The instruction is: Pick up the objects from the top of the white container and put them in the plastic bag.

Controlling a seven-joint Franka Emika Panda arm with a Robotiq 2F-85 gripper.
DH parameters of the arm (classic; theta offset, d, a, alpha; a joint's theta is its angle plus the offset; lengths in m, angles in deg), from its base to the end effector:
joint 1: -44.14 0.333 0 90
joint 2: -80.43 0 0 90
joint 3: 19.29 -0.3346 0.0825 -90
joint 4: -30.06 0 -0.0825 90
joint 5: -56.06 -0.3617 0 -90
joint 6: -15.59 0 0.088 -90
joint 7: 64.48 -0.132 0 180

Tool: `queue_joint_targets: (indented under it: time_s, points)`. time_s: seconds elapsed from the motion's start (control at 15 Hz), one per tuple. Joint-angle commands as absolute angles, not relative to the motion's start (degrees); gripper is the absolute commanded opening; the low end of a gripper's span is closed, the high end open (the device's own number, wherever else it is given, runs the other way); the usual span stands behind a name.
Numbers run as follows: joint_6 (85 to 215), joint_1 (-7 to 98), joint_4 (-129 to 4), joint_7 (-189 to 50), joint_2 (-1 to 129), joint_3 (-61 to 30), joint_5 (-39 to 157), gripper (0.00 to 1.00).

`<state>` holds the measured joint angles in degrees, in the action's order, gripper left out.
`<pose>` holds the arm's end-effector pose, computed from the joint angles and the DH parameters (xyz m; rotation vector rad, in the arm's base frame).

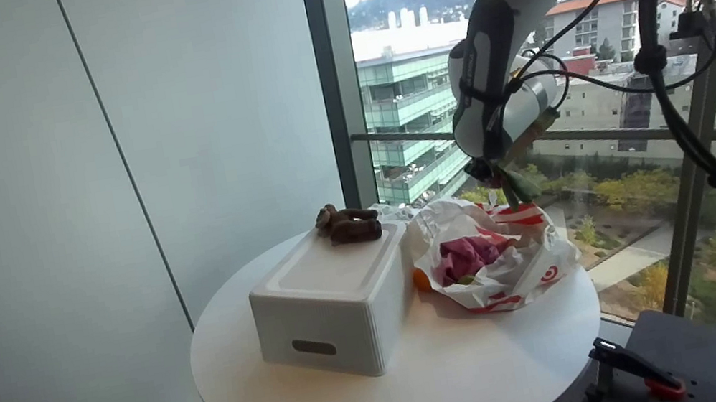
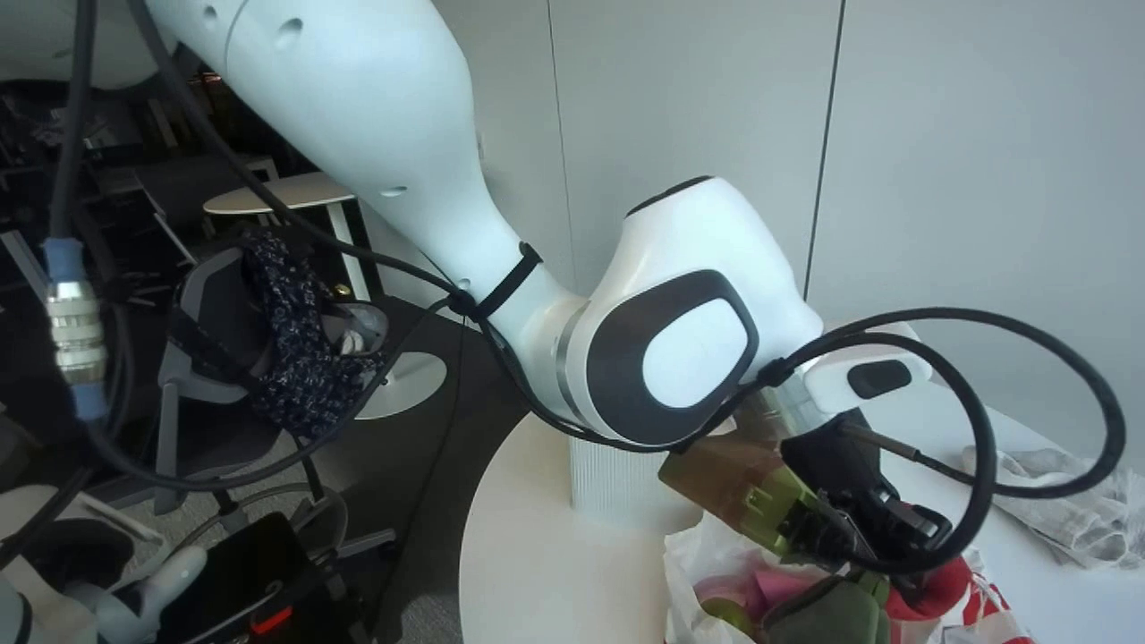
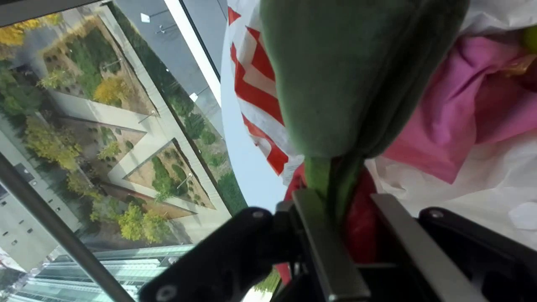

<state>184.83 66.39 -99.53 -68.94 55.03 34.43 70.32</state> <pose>0.5064 -0.2748 0.2935 2.5859 -0.3462 0.3618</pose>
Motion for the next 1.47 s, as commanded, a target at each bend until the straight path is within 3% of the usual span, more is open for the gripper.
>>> queue_joint_targets:
  time_s: [0.0, 0.73, 1.4]
  points:
    - [181.29, 65.27, -99.16, -71.32, 52.06, 29.75, 72.72, 0.10]
    - [178.27, 53.32, -85.61, -72.81, 38.66, 14.22, 74.02, 0.10]
    - [184.30, 53.21, -78.67, -71.98, 30.39, 18.52, 79.78, 0.10]
